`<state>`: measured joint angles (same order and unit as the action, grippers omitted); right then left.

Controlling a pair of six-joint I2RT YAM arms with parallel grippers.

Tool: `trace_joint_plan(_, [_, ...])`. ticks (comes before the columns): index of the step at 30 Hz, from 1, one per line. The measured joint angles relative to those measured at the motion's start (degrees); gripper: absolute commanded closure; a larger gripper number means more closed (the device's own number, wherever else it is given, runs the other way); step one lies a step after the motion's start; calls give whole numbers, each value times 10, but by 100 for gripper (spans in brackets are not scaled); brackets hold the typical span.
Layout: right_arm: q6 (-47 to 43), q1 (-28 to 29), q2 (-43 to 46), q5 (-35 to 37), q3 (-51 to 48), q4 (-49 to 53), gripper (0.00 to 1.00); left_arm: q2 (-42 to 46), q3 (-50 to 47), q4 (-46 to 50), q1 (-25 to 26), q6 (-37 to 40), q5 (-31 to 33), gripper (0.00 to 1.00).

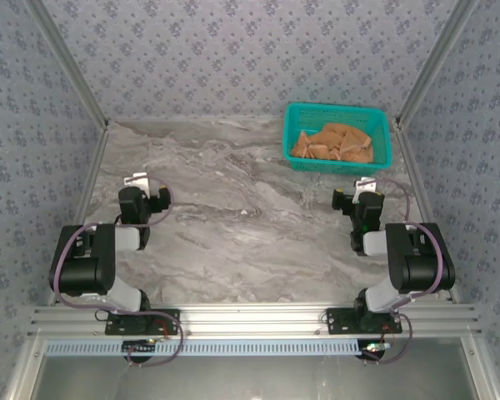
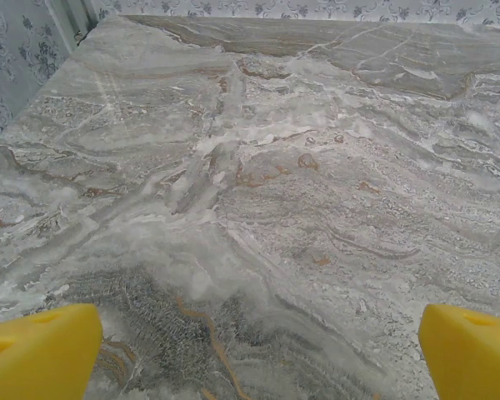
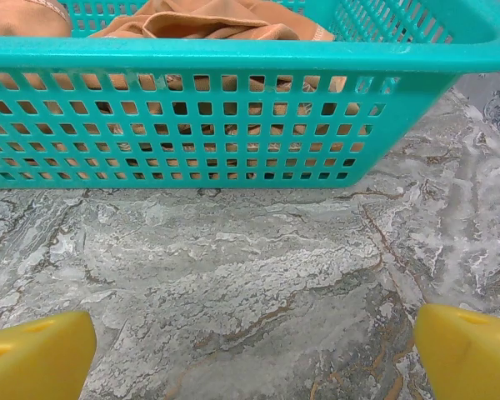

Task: Fold the inside-out t-shirt

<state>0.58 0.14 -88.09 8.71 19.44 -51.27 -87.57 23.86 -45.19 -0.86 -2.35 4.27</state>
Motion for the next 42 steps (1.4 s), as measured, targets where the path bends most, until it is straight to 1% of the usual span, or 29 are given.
trace_joint_plan(11, [0, 0, 0, 0, 0, 0, 0, 0, 0, 0, 0, 0, 0, 2])
trace_joint_plan(18, [0, -6, 0, -15, 0, 0, 0, 0, 0, 0, 0, 0, 0, 2])
trace_joint_plan(21, [1, -6, 0, -4, 0, 0, 0, 1, 1, 5, 0, 0, 1, 2])
trace_joint_plan(23, [10, -9, 9, 3, -9, -4, 0, 16, 12, 55, 0, -3, 10, 2])
trace_joint_plan(26, [15, -10, 46, 30, -49, -30, 0, 75, 51, 157, 0, -23, 26, 2])
trace_joint_plan(28, [22, -6, 117, 56, -59, 17, 1, 127, 81, 207, -1, -52, 26, 2])
trace_joint_plan(30, [53, -6, 203, 70, -46, 75, 3, 169, 111, 249, -2, -86, 14, 2])
trace_joint_plan(32, [82, -5, 282, 86, -2, 139, 4, 201, 136, 275, -1, -127, -13, 2])
trace_joint_plan(34, [97, 12, 295, 101, 74, 203, 3, 219, 146, 287, 12, -160, -36, 2])
trace_joint_plan(36, [102, 46, 254, 111, 175, 273, 2, 222, 153, 301, 41, -181, -51, 2])
trace_joint_plan(38, [102, 76, 174, 110, 301, 346, 1, 207, 170, 329, 84, -194, -60, 2])
trace_joint_plan(40, [102, 91, 81, 98, 409, 407, 1, 181, 198, 357, 118, -198, -67, 2])
trace_joint_plan(42, [102, 95, 6, 88, 486, 471, 1, 154, 226, 379, 142, -198, -69, 2])
